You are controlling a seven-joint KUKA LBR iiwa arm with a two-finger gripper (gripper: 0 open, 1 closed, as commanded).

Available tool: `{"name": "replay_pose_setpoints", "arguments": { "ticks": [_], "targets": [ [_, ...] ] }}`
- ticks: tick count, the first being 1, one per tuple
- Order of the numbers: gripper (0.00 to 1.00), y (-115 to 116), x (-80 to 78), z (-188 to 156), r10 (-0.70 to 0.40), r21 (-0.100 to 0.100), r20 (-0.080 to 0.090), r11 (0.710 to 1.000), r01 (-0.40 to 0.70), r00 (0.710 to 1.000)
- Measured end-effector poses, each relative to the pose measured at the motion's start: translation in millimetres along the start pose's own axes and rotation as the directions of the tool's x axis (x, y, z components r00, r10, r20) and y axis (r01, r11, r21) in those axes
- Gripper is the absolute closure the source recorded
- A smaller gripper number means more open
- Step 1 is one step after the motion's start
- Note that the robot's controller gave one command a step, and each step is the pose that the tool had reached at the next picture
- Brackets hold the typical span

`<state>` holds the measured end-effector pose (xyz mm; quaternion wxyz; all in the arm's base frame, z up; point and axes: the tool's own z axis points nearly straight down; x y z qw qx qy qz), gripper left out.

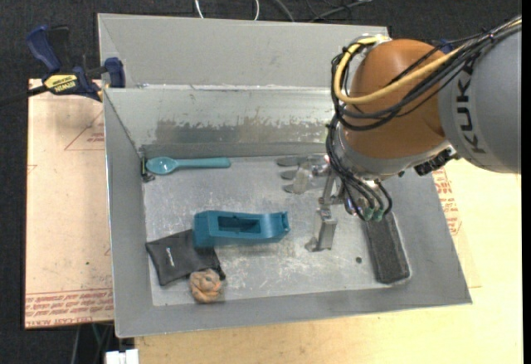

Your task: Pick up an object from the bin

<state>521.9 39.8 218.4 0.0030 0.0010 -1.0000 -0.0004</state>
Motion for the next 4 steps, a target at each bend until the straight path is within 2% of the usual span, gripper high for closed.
{"name": "replay_pose_setpoints", "arguments": {
  "ticks": [1, 2, 3, 4],
  "targets": [
    [0.00, -0.2, -1.5, -3.1, 0.002, 0.000, 0.007, 1.000, -0.002, 1.000],
    [0.00, 24.0, -58.2, 56.2, -0.037, -0.001, 0.018, 0.999, 0.037, 0.999],
    [0.00, 40.5, -41.6, 125.3, -0.110, 0.000, 0.019, 0.994, 0.110, 0.994],
    [0.00, 76.1, -34.5, 143.3, 0.016, 0.005, 0.019, 1.000, -0.016, 1.000]
  ]
}}
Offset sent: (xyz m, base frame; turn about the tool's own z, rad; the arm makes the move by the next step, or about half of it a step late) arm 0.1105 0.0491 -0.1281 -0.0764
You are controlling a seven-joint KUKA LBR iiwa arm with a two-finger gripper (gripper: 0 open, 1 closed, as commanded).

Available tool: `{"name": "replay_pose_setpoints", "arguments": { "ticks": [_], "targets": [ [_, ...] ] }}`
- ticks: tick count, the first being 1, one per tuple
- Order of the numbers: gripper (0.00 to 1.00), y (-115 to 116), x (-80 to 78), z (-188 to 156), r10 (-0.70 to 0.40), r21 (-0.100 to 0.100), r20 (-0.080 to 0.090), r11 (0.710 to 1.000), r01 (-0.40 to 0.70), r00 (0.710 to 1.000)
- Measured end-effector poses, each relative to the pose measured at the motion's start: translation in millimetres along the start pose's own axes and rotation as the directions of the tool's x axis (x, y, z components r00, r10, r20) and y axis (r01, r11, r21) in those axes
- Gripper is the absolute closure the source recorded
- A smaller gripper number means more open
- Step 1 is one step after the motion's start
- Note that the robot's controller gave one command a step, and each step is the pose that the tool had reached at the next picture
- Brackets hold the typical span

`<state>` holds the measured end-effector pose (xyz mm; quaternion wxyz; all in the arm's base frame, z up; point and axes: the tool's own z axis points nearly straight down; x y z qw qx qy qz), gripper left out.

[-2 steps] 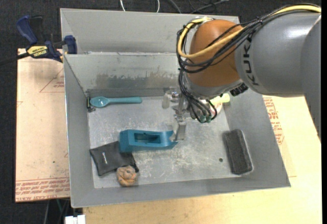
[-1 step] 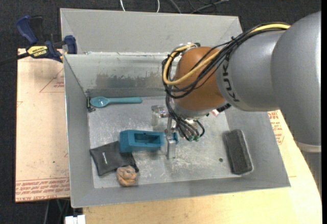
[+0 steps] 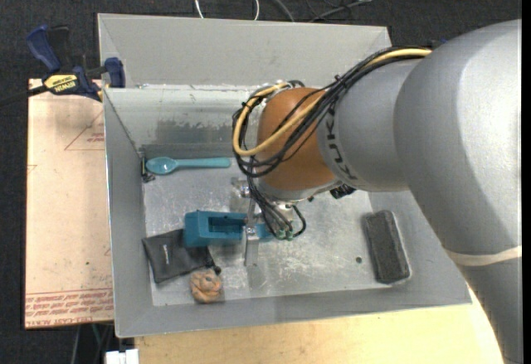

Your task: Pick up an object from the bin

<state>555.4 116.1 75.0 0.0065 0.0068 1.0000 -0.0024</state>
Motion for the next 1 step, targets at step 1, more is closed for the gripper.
{"name": "replay_pose_setpoints", "arguments": {
  "ticks": [1],
  "targets": [
    [1.00, 14.6, 17.8, -9.5, -0.089, -0.006, 0.002, 0.996, 0.089, 0.996]
  ]
}}
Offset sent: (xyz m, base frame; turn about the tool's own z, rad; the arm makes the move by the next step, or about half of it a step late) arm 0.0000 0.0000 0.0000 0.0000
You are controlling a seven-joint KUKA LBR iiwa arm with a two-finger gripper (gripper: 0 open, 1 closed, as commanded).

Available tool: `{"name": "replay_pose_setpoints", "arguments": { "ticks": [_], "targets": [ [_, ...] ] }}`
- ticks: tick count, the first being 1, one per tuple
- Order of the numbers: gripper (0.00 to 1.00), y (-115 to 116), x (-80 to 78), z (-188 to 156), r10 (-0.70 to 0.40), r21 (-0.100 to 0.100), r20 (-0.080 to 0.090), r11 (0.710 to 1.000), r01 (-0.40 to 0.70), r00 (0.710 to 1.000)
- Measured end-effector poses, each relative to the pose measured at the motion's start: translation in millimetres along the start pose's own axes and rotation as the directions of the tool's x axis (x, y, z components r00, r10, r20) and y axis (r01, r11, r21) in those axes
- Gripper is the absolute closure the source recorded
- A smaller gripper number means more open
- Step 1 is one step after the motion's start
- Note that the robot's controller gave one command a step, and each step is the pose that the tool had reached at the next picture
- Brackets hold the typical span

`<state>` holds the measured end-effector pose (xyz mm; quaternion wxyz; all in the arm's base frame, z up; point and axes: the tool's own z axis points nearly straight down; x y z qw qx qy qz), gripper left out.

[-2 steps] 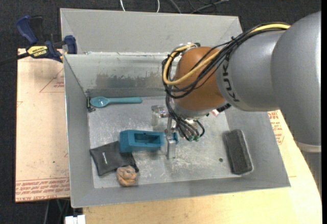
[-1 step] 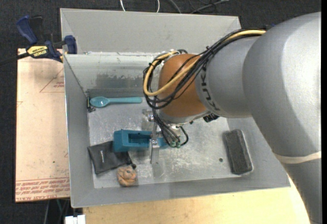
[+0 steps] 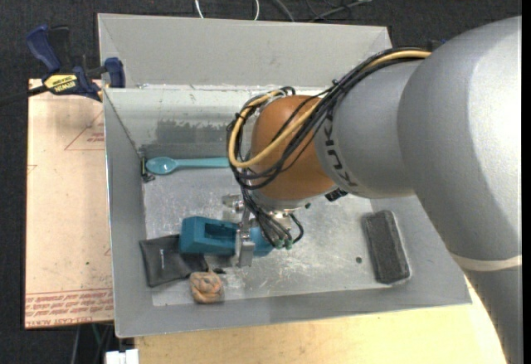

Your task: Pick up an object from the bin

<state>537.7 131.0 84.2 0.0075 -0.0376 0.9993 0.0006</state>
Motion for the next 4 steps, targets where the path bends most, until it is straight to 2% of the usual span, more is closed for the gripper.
{"name": "replay_pose_setpoints", "arguments": {
  "ticks": [1, 2, 3, 4],
  "targets": [
    [1.00, -0.1, 0.0, 0.0, 0.000, 0.000, 0.000, 1.000, 0.000, 1.000],
    [1.00, 2.3, 2.9, -60.1, 0.005, 0.001, -0.010, 1.000, -0.005, 1.000],
    [1.00, 2.9, -10.7, -41.6, -0.035, 0.001, 0.001, 0.999, 0.035, 0.999],
    [1.00, 45.7, -1.9, -3.4, -0.227, 0.002, -0.001, 0.974, 0.227, 0.974]
  ]
}}
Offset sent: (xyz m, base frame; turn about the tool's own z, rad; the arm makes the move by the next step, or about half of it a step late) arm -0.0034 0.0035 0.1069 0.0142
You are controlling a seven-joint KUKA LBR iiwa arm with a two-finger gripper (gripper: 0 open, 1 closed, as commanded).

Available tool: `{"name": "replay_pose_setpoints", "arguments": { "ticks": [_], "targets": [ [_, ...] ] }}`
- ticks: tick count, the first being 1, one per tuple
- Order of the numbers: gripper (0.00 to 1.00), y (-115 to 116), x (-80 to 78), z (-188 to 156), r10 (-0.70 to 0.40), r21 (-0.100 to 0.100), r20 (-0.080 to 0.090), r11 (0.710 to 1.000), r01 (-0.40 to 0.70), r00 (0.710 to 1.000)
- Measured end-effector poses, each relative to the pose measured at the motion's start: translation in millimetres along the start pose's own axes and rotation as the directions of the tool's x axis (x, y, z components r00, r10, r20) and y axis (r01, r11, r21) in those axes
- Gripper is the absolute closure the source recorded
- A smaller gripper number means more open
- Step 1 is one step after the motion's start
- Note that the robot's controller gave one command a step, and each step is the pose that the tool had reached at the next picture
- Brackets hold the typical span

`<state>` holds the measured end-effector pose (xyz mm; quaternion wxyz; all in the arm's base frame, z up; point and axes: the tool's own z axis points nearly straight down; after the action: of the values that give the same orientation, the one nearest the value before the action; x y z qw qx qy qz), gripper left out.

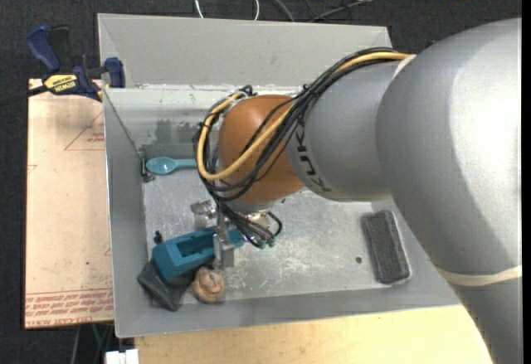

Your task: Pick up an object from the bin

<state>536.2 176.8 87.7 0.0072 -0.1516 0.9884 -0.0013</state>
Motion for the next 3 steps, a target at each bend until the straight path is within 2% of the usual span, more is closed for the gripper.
{"name": "replay_pose_setpoints", "arguments": {
  "ticks": [1, 2, 3],
  "targets": [
    [1.00, 0.1, -8.6, -57.0, -0.020, -0.002, -0.011, 1.000, 0.020, 1.000],
    [1.00, -1.2, -25.8, -31.7, -0.183, 0.000, 0.004, 0.983, 0.183, 0.983],
    [1.00, -4.4, -68.8, 0.6, -0.200, -0.002, -0.002, 0.980, 0.200, 0.980]
  ]
}}
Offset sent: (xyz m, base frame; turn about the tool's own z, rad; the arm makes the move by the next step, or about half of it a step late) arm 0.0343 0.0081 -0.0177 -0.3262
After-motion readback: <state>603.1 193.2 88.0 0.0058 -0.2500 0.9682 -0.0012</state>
